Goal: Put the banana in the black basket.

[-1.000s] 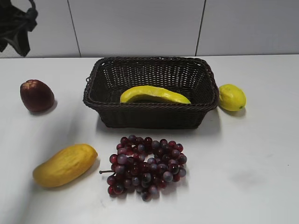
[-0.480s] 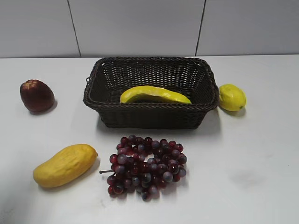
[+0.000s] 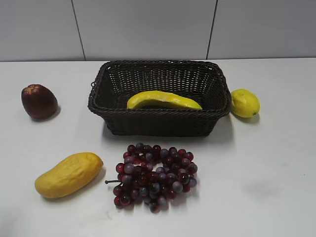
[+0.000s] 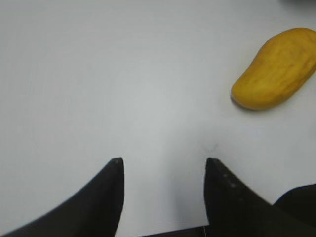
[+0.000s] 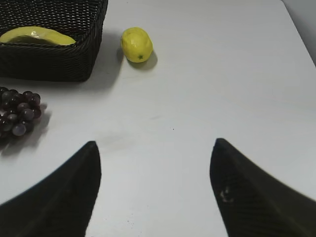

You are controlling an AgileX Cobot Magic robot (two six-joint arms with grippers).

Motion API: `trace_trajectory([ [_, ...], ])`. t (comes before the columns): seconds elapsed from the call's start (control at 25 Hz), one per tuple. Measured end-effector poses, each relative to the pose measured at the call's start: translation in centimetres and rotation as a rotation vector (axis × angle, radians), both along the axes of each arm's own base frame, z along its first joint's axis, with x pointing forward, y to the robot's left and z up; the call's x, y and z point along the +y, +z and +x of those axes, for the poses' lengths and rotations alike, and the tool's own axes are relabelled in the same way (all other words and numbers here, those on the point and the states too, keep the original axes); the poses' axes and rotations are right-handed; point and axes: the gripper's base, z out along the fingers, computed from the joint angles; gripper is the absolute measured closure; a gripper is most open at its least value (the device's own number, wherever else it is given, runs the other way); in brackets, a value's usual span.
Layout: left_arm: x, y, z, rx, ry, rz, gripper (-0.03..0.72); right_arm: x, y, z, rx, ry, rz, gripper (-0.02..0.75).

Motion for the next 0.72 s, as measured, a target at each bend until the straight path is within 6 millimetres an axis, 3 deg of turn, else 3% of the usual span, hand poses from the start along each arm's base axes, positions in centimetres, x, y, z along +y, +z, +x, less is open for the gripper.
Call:
trace_trajectory([
  [0.24,0.6,-1.2,-3.6,-0.109,0.000,-0.019,0.185,0.0,0.0,0.0,0.000,0.000,0.000,0.218],
  [0.72,1.4,-0.4,-8.1,-0.385,-0.001,-0.066,0.216,0.0,0.0,0.0,0.000,0.000,0.000,0.218],
])
